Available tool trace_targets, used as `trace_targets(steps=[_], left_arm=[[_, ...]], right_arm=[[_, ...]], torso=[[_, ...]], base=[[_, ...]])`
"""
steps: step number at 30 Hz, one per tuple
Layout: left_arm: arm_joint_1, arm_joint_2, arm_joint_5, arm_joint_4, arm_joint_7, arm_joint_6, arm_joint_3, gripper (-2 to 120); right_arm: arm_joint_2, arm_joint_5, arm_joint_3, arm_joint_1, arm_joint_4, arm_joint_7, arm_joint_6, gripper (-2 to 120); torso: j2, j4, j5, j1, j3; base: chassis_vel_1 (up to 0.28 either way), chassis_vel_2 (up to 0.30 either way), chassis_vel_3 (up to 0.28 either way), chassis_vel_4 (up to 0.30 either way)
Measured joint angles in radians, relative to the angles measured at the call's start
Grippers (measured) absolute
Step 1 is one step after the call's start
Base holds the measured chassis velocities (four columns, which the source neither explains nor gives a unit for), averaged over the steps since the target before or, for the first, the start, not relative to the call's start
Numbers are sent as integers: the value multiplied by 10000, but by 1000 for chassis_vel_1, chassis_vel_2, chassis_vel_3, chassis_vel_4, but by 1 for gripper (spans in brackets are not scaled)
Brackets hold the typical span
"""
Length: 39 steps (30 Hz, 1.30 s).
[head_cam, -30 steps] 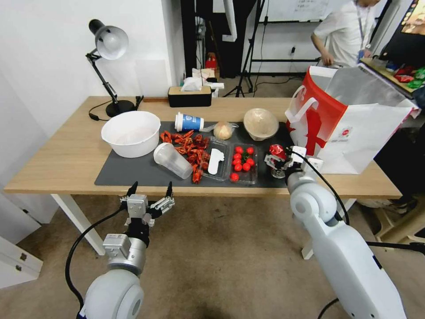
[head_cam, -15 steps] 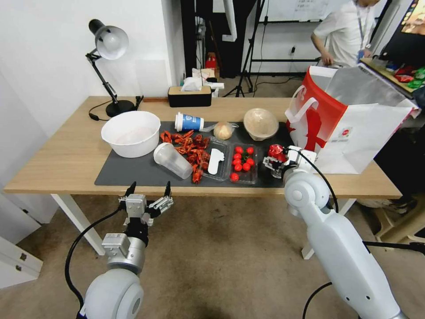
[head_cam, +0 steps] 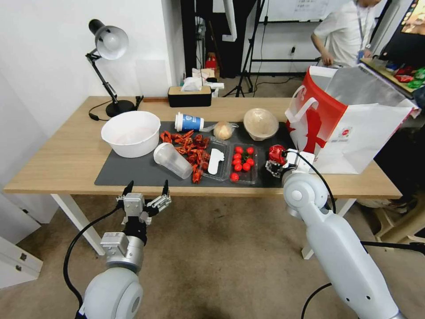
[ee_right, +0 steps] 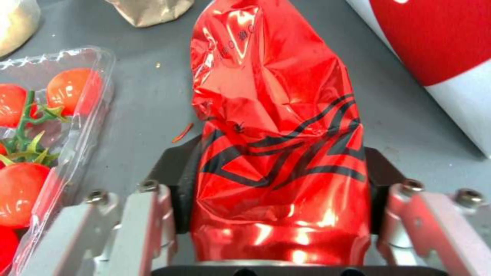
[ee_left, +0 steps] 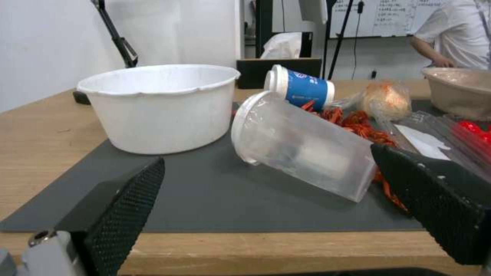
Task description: Pick up the trash from the table and place it into the takeout bag.
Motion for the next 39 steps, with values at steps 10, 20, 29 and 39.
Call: trace_targets(steps=[10, 20, 29, 39], left_arm=[[-104, 6, 13, -16, -78, 0, 11, 100], [-122, 10, 22, -217, -123, -1, -38, 100], [-56, 5, 26, -308, -164, -20, -128, 100], [-15, -23, 15, -364, -198, -35, -171, 100]], right_arm=[[-110, -9, 42, -138, 143, -99, 76, 48], [-1140, -421, 269, -357, 1795, -2363, 741, 48], [-2491, -174, 717, 412, 2641, -4237, 2279, 48], [-3753, 1607, 833, 3047, 870, -3340, 3270, 48]], torso=[[0, -1, 5, 0, 1], [0, -1, 3, 1, 2], [0, -2, 2, 0, 2], [-1, 0, 4, 1, 3]], base=[[0, 0, 0, 0], [0, 0, 0, 0], [0, 0, 0, 0], [0, 0, 0, 0]])
